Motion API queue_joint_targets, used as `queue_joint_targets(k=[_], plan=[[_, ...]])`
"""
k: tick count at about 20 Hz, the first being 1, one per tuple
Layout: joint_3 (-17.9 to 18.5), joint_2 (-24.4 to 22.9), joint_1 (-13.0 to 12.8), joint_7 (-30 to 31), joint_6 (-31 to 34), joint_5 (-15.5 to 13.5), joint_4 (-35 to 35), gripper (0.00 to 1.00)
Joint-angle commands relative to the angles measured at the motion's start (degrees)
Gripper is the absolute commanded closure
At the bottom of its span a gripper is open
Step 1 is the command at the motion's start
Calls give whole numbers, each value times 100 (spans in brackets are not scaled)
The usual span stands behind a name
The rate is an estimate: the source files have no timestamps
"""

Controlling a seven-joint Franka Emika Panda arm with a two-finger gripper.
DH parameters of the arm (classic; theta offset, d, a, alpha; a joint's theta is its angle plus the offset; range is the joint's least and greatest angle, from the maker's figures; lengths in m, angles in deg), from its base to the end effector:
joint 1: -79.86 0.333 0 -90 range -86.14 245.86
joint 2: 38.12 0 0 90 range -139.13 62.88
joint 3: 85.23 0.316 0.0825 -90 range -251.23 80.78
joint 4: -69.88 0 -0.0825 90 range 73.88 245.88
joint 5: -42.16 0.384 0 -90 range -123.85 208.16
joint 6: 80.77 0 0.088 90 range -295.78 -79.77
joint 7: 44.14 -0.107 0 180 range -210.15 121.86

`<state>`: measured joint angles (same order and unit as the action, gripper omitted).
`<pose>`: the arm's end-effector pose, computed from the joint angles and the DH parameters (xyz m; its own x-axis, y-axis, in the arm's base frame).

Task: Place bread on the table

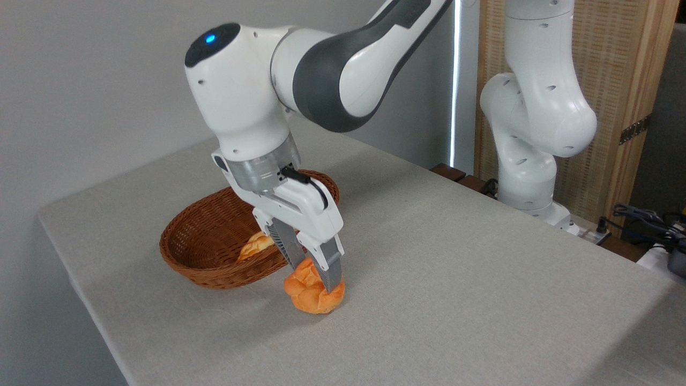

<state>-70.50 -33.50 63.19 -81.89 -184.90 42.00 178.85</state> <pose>0.5611 -0.0220 0.4447 0.7594 -0.6357 -0.1388 -0.6304 -0.7716 0.0848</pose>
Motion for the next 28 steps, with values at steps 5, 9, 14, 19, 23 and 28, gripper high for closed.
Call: queue_joint_targets(k=[5, 9, 14, 19, 23, 28], plan=[[57, 39, -47, -66, 68, 77, 2, 0], [92, 30, -47, -75, 59, 77, -7, 0], [92, -355, -56, -40, 41, 77, -182, 0], [22, -980, -100, -22, 24, 77, -393, 0], [-13, -1095, -117, -5, 32, 77, -614, 0], [-13, -998, -126, -5, 68, 60, -605, 0]])
